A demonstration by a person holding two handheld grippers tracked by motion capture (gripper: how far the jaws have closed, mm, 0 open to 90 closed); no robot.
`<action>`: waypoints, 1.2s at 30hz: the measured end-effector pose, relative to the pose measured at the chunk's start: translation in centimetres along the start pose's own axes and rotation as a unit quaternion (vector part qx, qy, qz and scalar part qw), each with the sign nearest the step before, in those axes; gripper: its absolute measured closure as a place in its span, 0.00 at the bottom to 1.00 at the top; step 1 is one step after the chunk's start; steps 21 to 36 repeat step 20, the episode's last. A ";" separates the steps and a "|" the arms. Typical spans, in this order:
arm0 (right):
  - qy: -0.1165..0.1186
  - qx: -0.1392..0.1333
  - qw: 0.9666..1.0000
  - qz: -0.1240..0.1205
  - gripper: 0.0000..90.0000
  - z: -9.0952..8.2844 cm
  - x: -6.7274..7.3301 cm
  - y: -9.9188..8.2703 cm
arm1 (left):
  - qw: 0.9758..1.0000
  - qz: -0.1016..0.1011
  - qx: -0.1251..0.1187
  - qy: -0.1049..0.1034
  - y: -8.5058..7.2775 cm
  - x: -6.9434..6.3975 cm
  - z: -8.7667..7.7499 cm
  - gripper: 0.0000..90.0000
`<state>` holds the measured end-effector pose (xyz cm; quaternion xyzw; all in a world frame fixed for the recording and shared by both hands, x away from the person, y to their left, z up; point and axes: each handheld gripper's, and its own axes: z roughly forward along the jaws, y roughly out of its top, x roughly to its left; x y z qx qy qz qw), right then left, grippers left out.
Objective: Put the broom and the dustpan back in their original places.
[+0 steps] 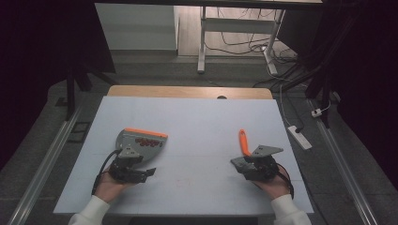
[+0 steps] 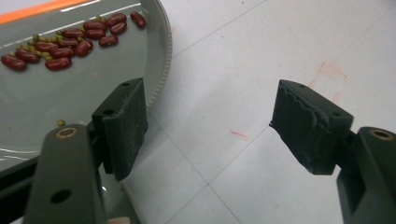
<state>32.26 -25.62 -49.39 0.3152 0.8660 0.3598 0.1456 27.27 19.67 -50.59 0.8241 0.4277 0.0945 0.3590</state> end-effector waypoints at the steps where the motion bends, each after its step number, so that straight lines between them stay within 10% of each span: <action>1: 0.000 -0.002 1.000 -0.001 0.49 0.0 0.0 0.0 | 1.000 -0.001 0.000 0.000 0.0 0.0 0.0 0.30; 36: 0.003 -0.011 1.000 -0.011 0.49 -0.2 0.0 0.0 | 1.000 -0.006 -0.001 -0.002 0.0 0.0 0.0 0.30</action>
